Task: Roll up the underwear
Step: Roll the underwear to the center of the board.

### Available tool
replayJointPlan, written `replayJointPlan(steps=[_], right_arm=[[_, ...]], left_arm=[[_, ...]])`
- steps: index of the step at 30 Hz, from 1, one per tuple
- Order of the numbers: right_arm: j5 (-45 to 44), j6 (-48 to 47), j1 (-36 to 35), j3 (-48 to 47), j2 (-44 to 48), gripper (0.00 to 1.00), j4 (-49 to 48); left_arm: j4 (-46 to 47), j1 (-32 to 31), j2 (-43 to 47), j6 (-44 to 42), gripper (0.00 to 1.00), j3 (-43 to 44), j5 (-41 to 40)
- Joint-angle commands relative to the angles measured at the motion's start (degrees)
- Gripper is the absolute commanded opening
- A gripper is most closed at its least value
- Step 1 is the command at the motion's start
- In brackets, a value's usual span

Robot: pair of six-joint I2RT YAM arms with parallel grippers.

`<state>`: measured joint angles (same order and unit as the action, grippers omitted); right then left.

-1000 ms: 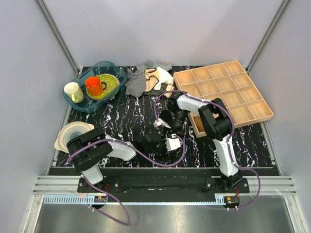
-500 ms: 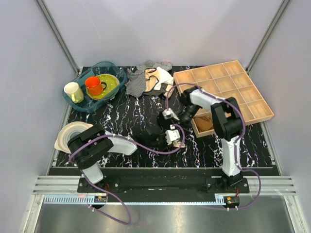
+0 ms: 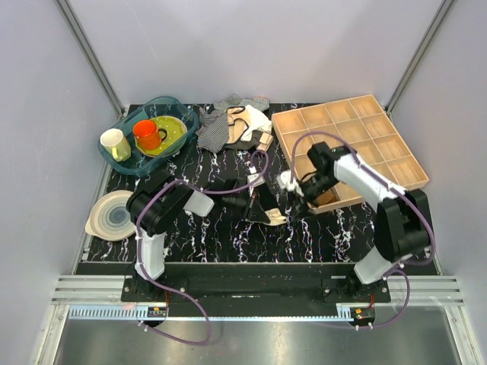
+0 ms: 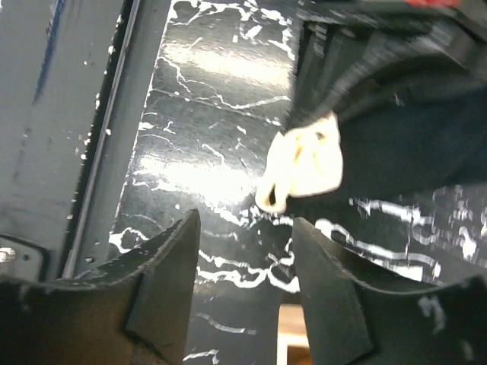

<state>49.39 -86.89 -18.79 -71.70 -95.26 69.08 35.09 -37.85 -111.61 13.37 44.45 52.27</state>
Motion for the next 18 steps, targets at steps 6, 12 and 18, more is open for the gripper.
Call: replayJointPlan(steps=[6, 12, 18], right_arm=[[-8.8, -2.8, -16.0, 17.9, 10.9, 0.63, -30.3], [-16.8, -2.7, -18.9, 23.5, 9.6, 0.64, -43.7], [-21.1, -4.8, -19.6, 27.8, 8.6, 0.64, -49.1]], left_arm=[[0.8, 5.8, -11.4, 16.2, 0.0, -0.1, 6.4], [-0.4, 6.3, -11.8, 16.2, 0.03, 0.7, 6.0], [0.1, 6.5, -11.8, 17.3, 0.06, 1.4, 5.6]])
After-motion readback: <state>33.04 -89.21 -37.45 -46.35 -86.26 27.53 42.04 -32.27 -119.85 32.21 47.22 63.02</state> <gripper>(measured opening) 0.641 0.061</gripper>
